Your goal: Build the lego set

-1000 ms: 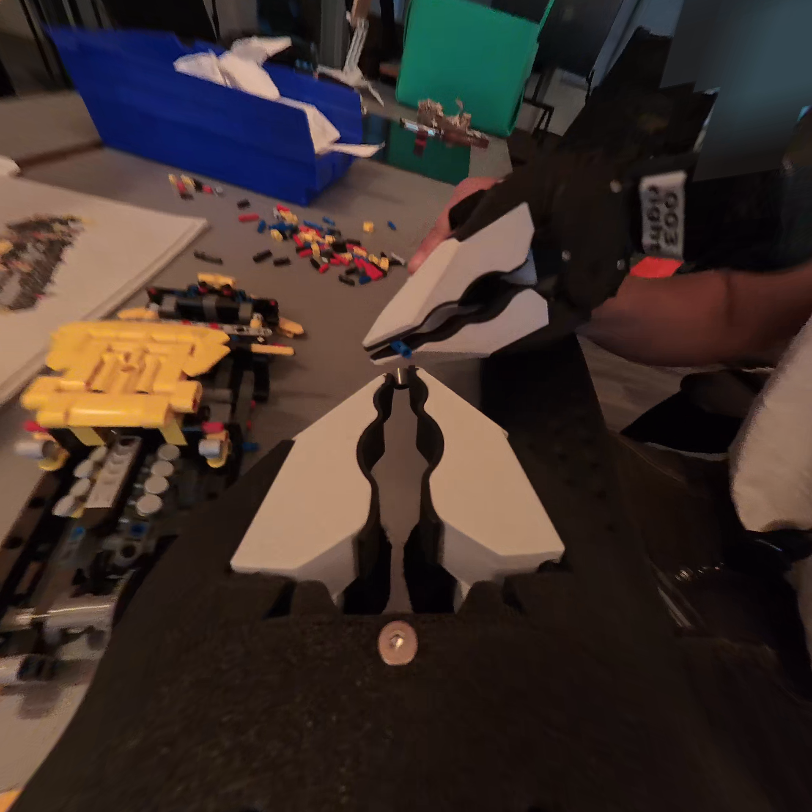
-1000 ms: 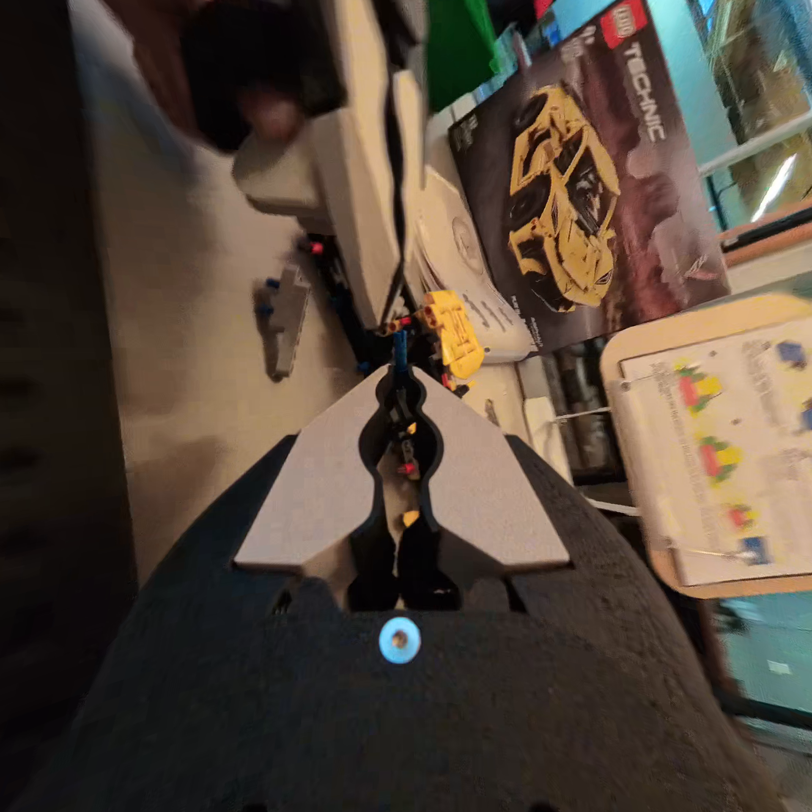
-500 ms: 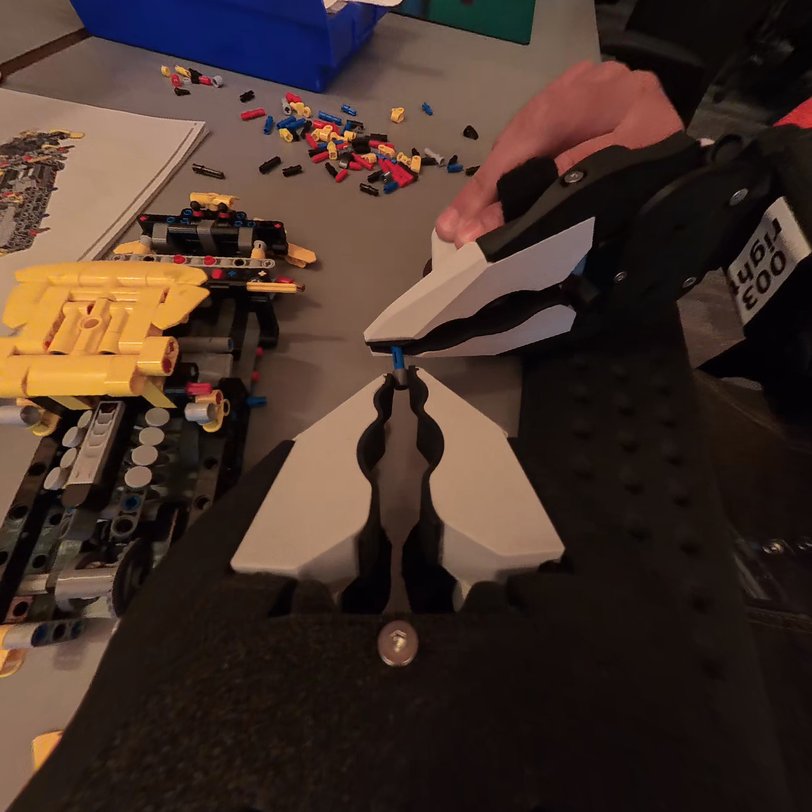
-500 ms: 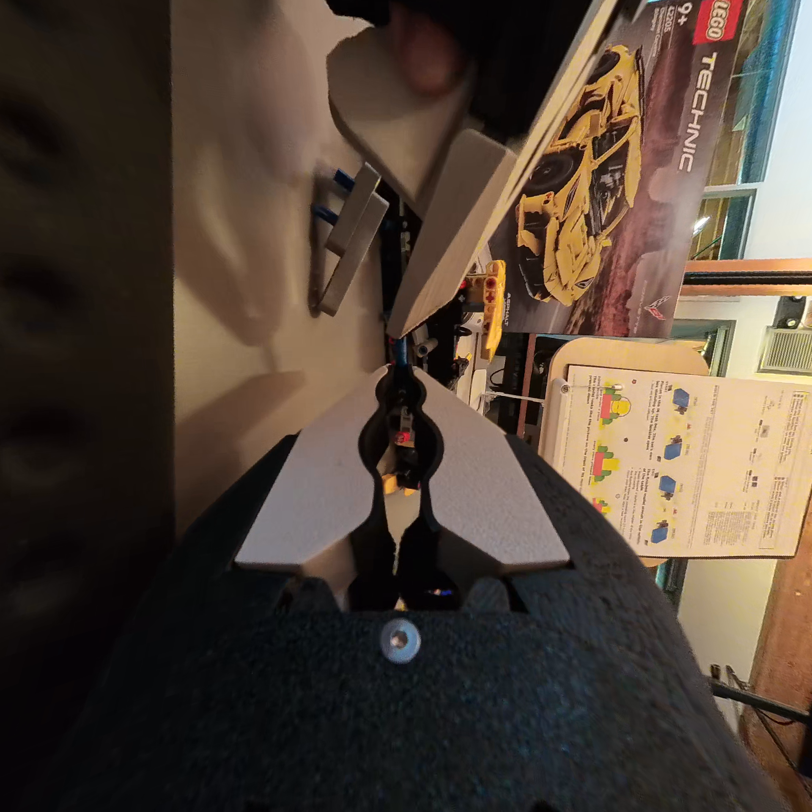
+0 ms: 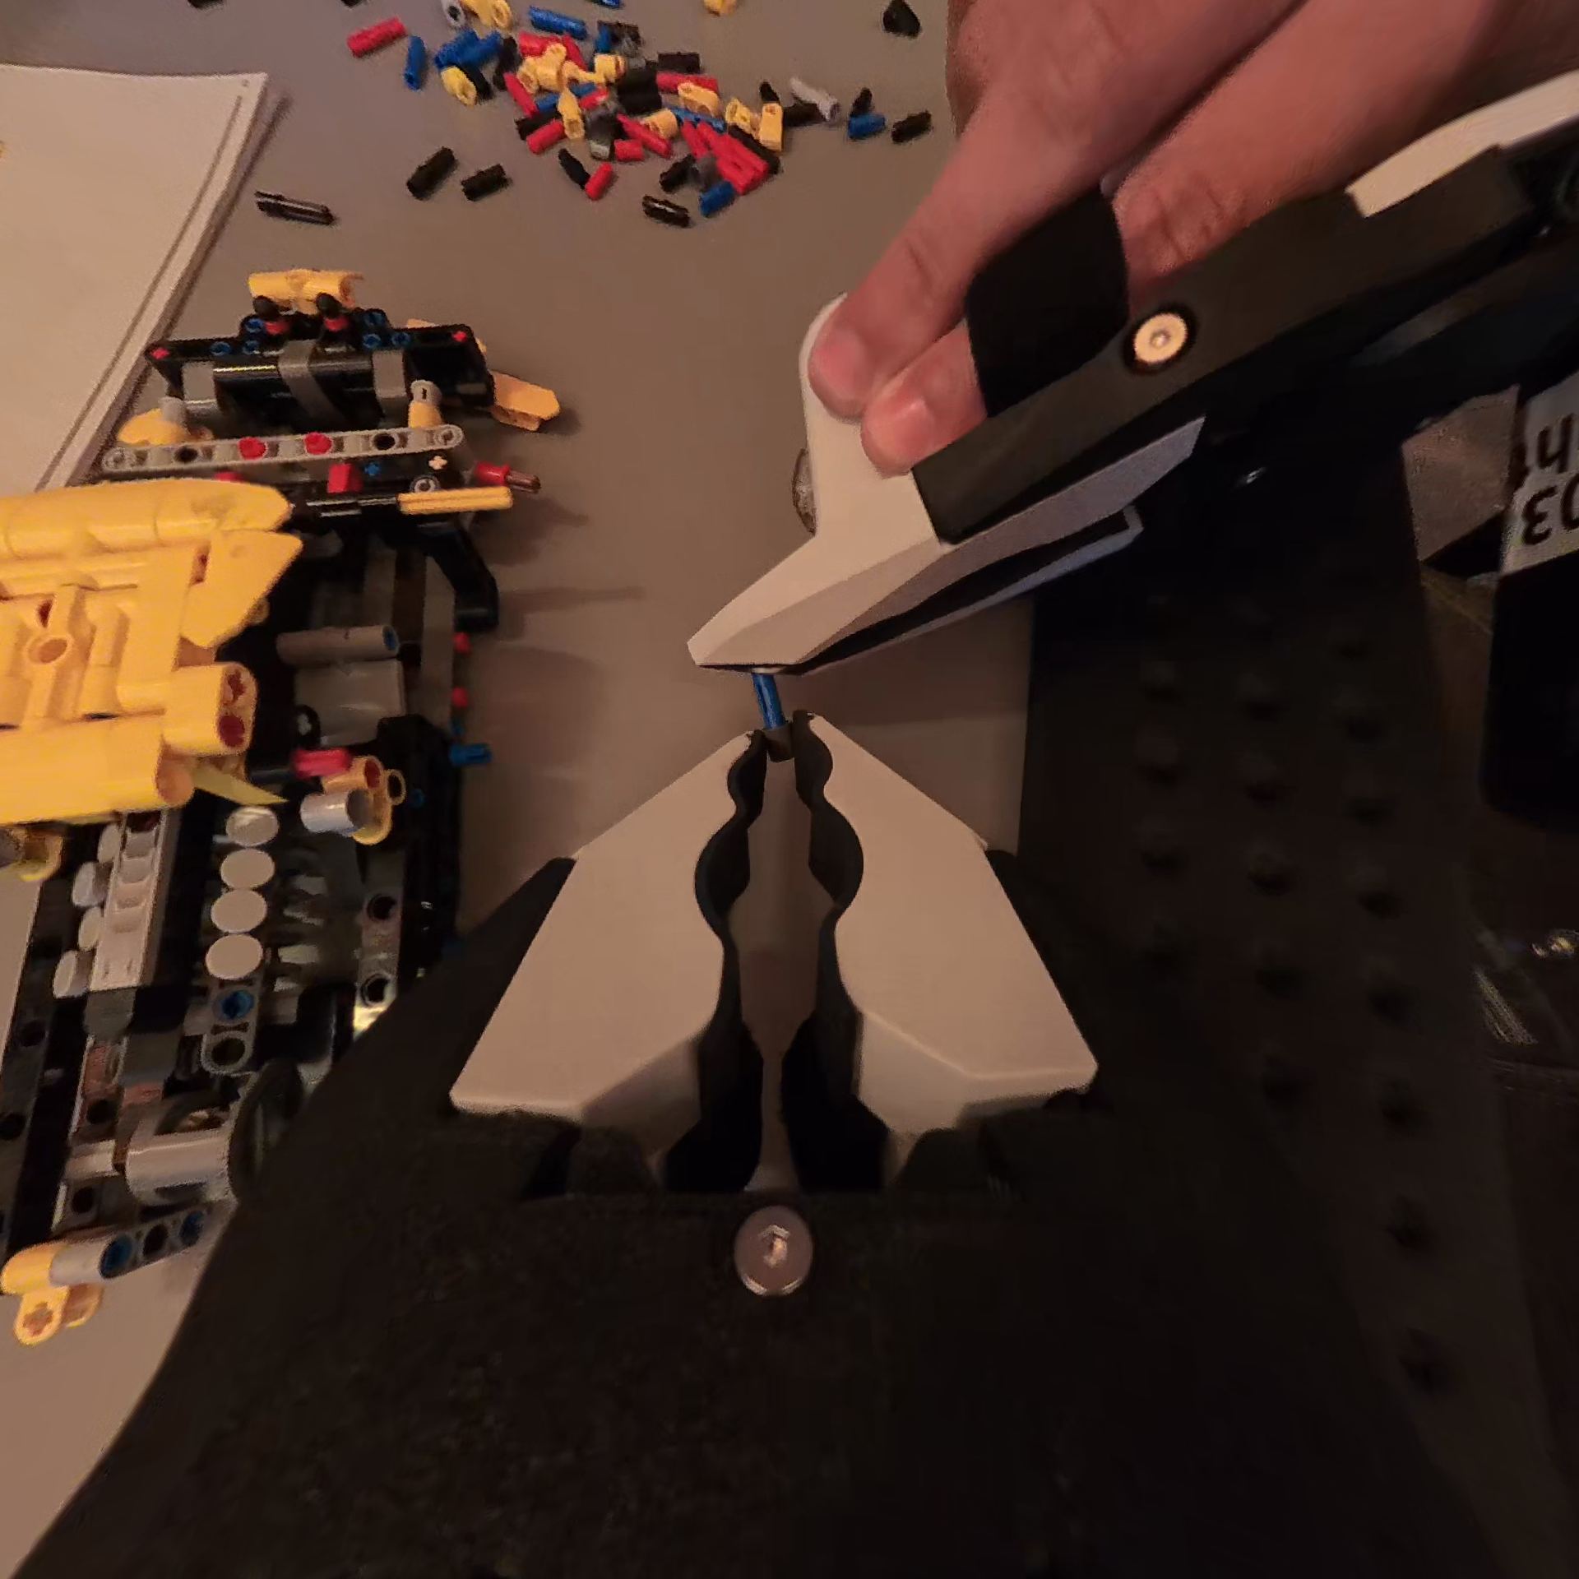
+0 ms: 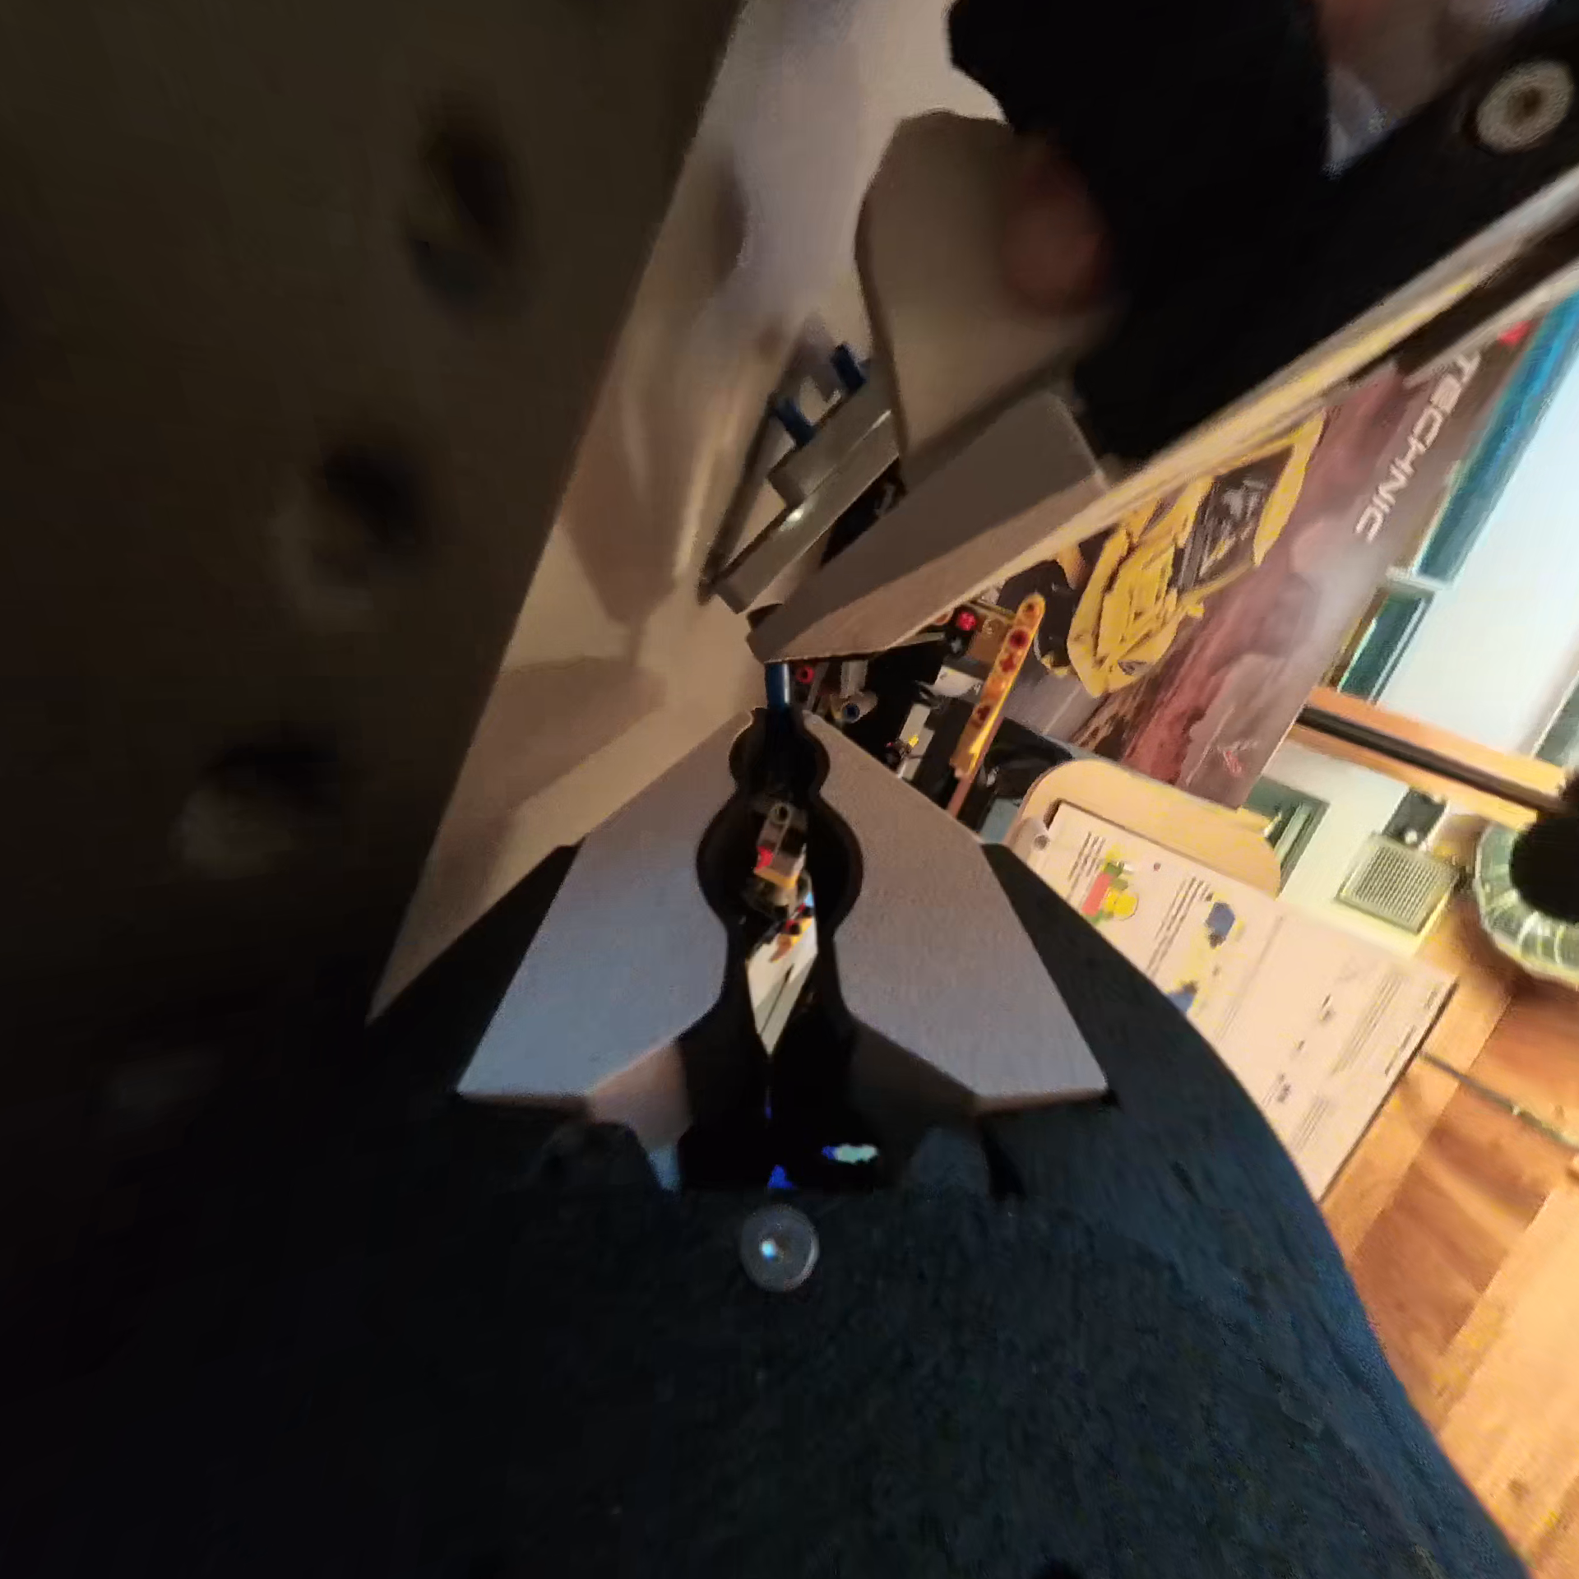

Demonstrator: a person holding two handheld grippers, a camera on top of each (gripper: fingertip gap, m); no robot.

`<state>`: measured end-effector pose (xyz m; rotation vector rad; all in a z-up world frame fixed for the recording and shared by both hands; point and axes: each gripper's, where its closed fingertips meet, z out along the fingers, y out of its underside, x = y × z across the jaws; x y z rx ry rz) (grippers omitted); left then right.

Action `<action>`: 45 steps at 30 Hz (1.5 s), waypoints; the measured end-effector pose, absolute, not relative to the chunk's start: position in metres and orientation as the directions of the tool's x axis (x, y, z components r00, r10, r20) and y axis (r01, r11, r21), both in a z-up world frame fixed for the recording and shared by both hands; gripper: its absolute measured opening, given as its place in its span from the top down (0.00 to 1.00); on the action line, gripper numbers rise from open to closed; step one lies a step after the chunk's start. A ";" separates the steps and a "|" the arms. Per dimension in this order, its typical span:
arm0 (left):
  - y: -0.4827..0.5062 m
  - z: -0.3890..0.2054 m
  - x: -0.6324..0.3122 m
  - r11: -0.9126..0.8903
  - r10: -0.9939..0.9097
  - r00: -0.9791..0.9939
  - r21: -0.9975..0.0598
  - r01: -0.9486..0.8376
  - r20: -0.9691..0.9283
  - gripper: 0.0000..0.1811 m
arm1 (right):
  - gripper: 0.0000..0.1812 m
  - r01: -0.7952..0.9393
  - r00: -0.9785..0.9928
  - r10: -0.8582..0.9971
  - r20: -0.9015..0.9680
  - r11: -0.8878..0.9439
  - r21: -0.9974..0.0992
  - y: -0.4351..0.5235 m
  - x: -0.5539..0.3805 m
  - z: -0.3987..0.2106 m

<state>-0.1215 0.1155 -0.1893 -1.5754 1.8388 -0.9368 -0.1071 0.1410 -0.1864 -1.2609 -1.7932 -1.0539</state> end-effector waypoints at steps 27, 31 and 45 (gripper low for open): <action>0.107 -0.174 -0.111 -0.475 -0.658 -0.152 -0.563 -0.676 0.737 0.98 | 0.99 0.950 -0.263 0.355 0.897 0.258 0.177 0.134 -0.100 -0.178; 0.107 -0.176 -0.109 -0.459 -0.678 -0.146 -0.571 -0.681 0.720 0.98 | 0.99 0.938 -0.300 0.345 0.889 0.277 0.209 0.135 -0.100 -0.179; 0.135 -0.152 -0.104 -0.442 -0.799 -0.153 -0.740 -0.507 0.582 1.00 | 0.99 0.978 0.158 0.526 0.836 0.032 -0.205 0.150 -0.084 -0.176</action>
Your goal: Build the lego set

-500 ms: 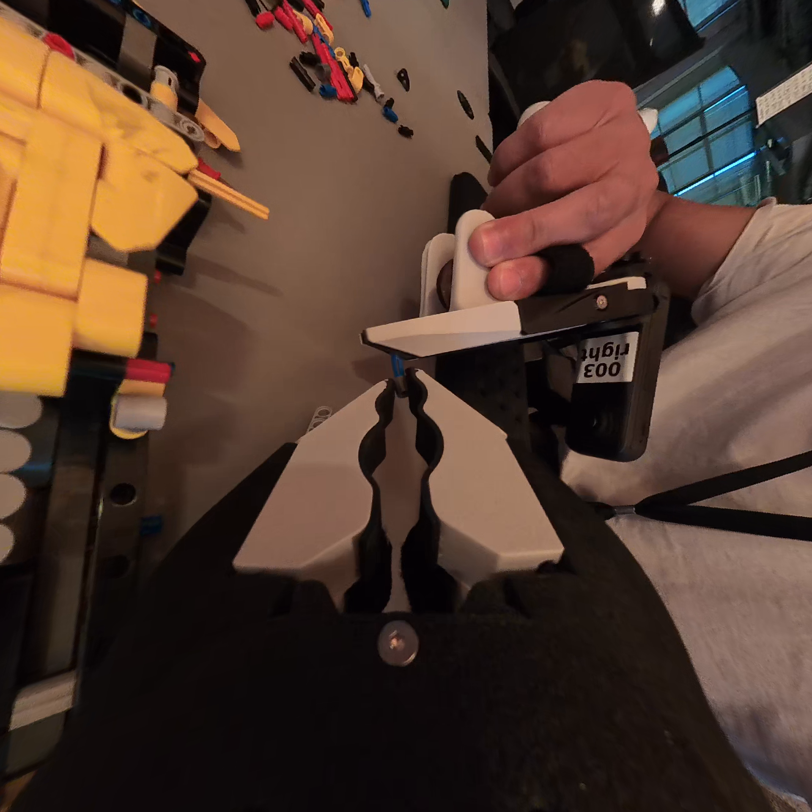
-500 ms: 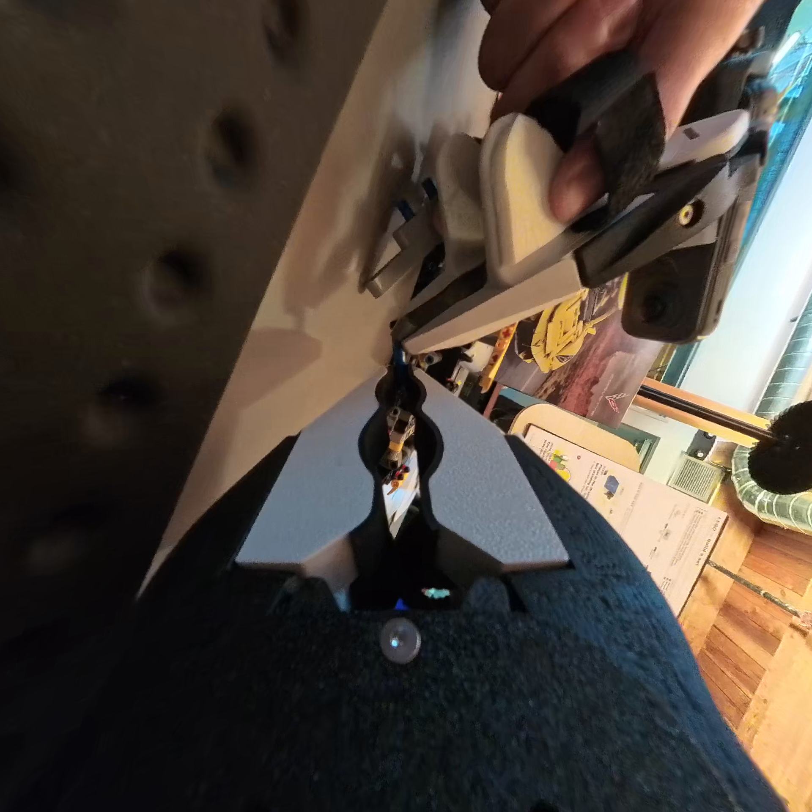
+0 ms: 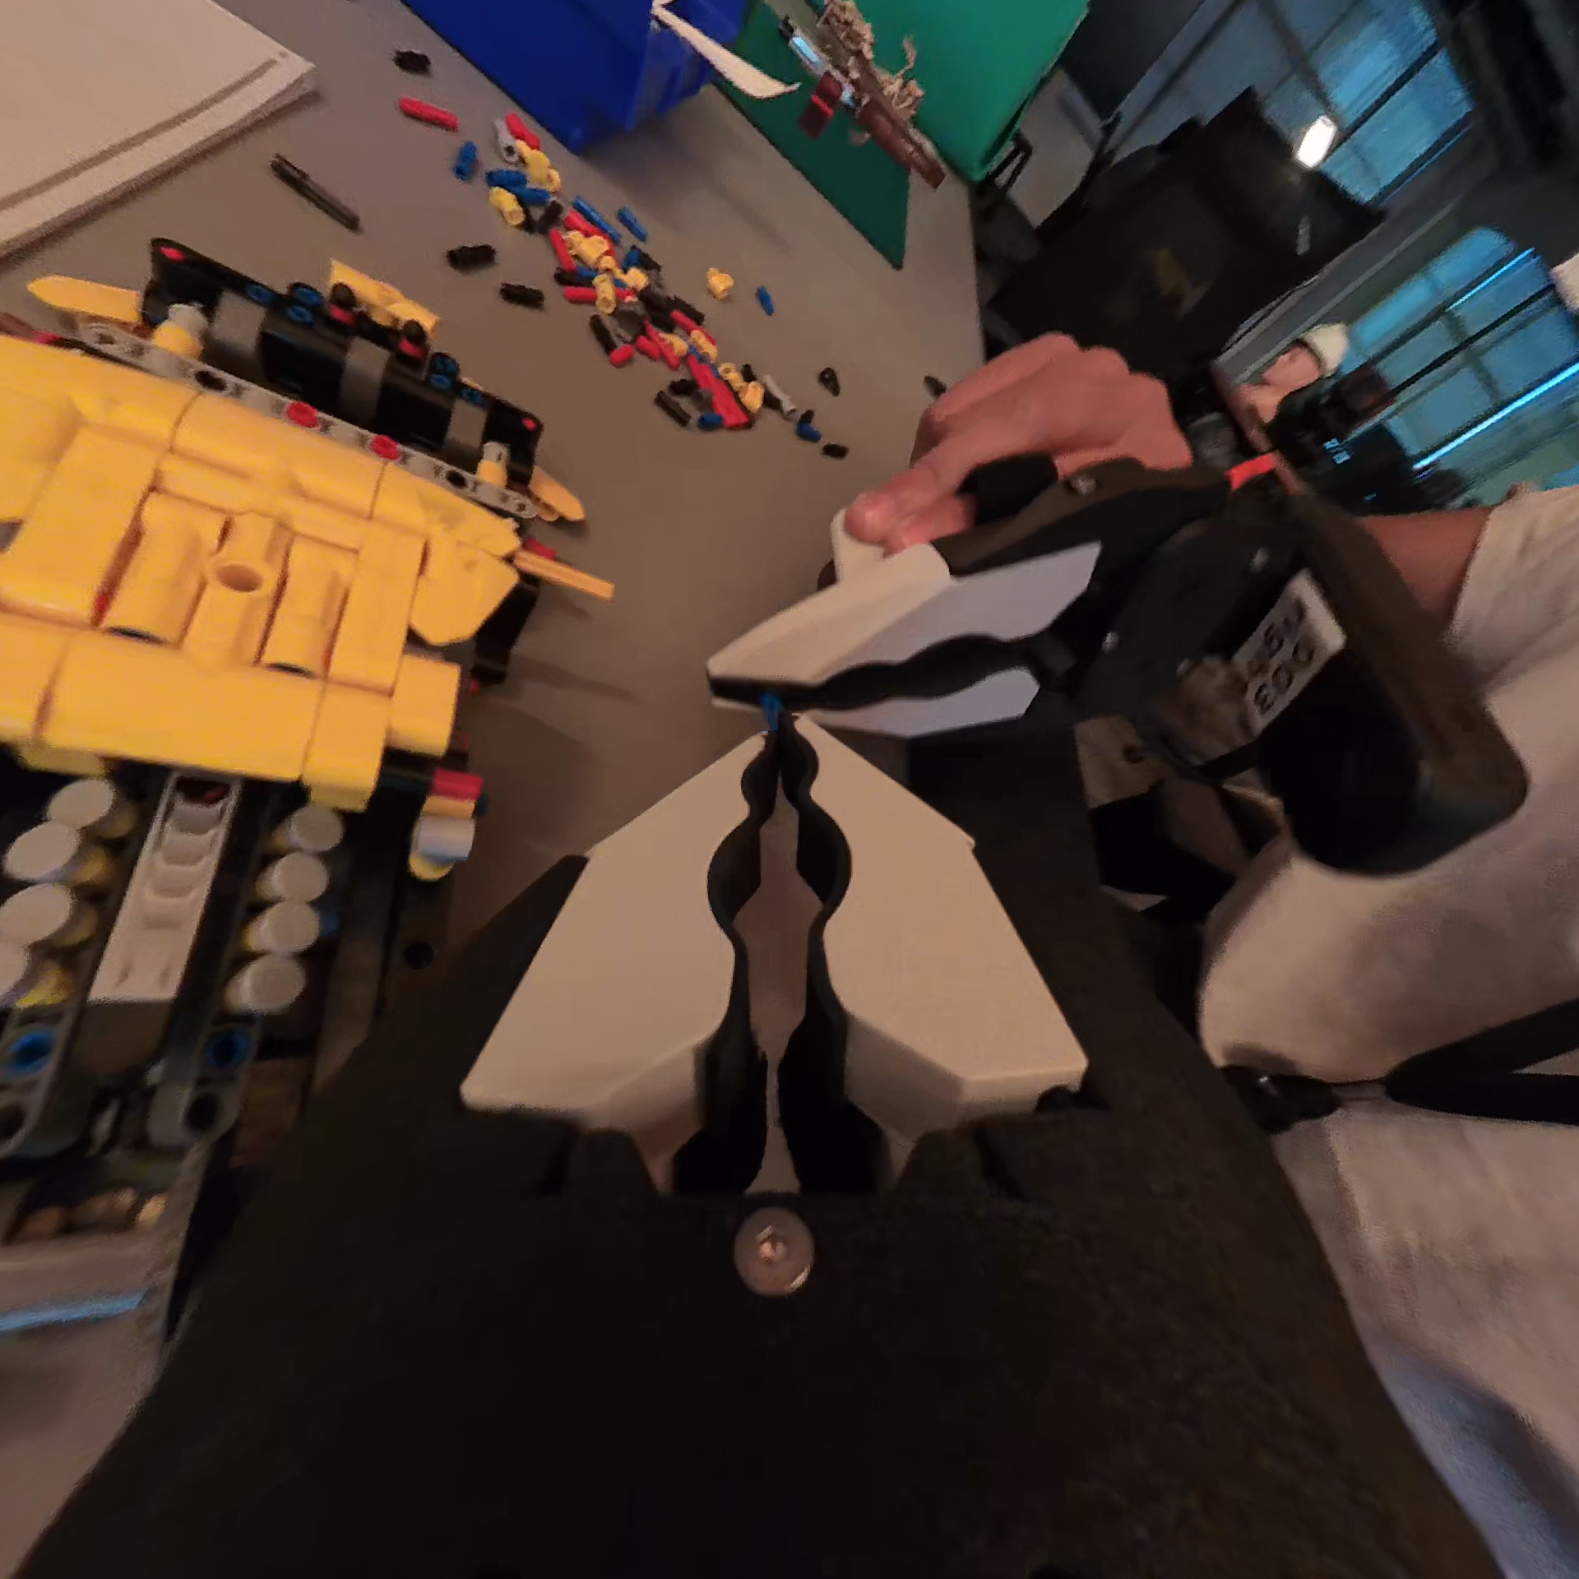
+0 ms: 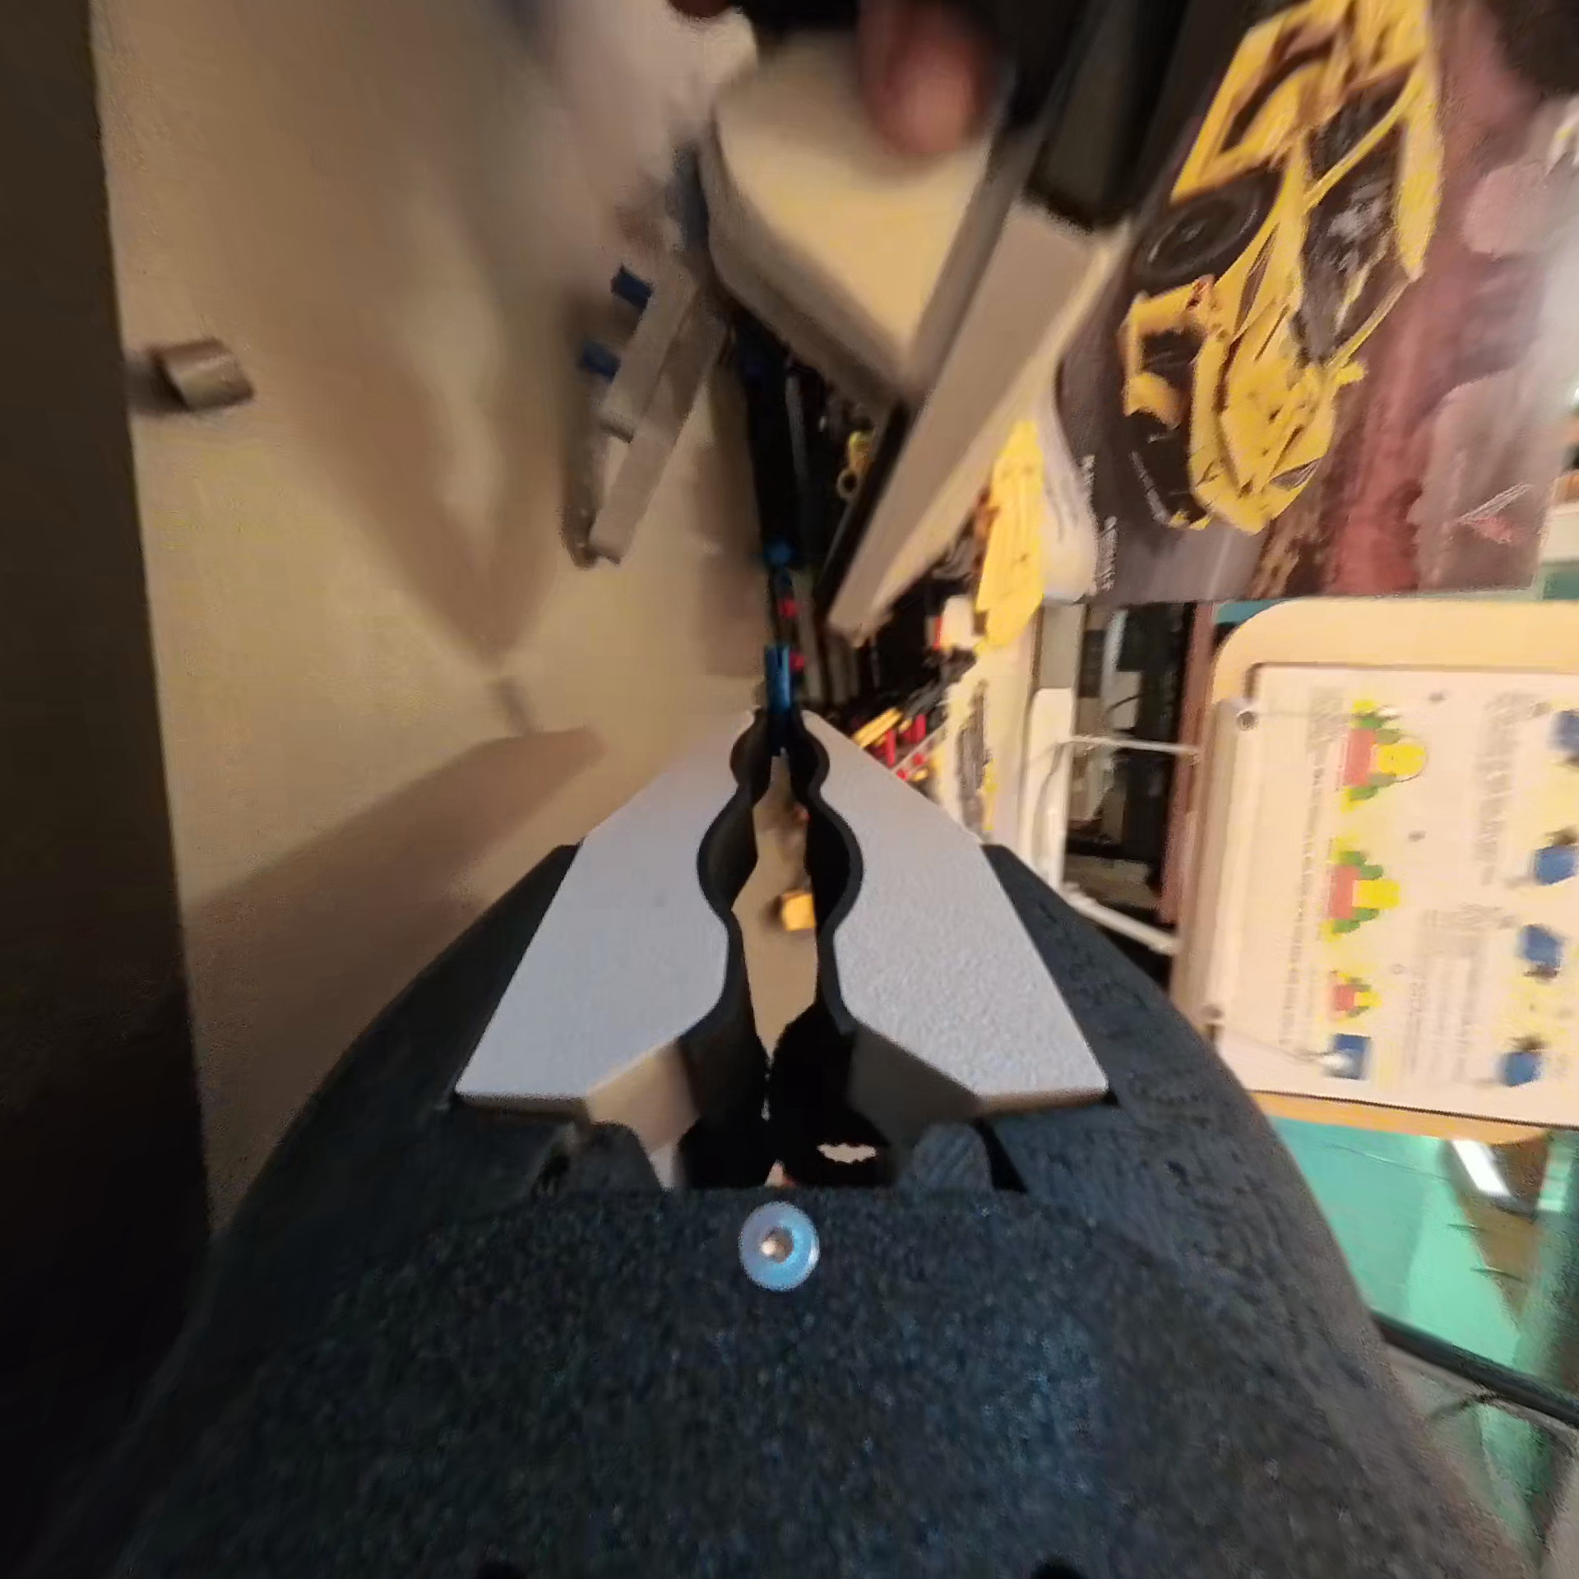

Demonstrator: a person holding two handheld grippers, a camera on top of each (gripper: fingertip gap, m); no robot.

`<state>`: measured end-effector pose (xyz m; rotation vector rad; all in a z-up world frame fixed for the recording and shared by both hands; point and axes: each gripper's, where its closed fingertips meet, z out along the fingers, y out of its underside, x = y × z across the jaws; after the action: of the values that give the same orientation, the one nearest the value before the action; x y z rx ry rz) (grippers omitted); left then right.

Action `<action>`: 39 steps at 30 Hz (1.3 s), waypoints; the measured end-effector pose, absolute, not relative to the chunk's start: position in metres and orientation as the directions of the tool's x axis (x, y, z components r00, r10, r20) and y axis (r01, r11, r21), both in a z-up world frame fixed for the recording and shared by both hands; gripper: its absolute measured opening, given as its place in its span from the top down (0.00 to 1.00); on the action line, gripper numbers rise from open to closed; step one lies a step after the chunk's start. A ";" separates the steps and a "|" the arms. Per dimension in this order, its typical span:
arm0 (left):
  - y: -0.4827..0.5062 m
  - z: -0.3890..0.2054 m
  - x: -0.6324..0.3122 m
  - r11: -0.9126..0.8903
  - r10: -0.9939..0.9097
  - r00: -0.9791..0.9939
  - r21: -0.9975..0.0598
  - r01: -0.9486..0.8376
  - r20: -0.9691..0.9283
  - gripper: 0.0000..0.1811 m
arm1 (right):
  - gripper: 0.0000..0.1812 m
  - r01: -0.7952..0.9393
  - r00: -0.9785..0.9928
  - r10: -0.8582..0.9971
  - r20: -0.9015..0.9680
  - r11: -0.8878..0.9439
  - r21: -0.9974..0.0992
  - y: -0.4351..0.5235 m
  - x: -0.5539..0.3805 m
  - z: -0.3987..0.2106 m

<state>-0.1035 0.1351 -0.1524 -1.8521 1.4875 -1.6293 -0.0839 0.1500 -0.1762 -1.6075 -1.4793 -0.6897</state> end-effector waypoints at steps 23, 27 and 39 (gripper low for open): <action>0.125 -0.097 -0.127 -0.328 -0.866 -0.314 -0.916 -0.231 0.390 0.98 | 0.98 0.036 0.419 0.843 -0.337 -0.386 -0.922 0.132 -0.151 -0.118; 0.132 -0.101 -0.127 -0.330 -0.872 -0.288 -0.910 -0.252 0.396 0.98 | 0.85 0.019 0.412 0.841 -0.351 -0.393 -0.919 0.133 -0.145 -0.120; 0.159 -0.127 -0.114 0.504 -0.812 0.072 -0.758 -0.413 -0.579 0.98 | 0.88 -0.162 0.453 0.725 -0.519 -0.506 -0.847 0.157 -0.122 -0.113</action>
<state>-0.1141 0.1590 -0.1272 -1.0952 1.5472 -0.4146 -0.1217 0.1568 -0.1133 -1.7727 -0.4822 1.1959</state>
